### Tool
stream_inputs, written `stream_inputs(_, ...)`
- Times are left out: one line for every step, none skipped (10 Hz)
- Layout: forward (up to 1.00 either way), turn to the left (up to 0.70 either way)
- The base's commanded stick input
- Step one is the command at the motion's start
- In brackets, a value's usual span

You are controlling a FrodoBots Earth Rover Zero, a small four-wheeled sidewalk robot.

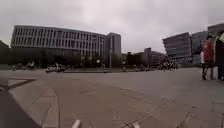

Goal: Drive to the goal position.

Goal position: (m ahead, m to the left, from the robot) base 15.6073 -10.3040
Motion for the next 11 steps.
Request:
stream_inputs(1.00, 0.00)
stream_inputs(1.00, -0.12)
stream_inputs(1.00, -0.21)
stream_inputs(1.00, -0.19)
stream_inputs(1.00, -0.03)
stream_inputs(1.00, -0.31)
stream_inputs(1.00, -0.30)
stream_inputs(1.00, -0.17)
stream_inputs(1.00, 0.00)
stream_inputs(1.00, -0.27)
stream_inputs(1.00, -0.02)
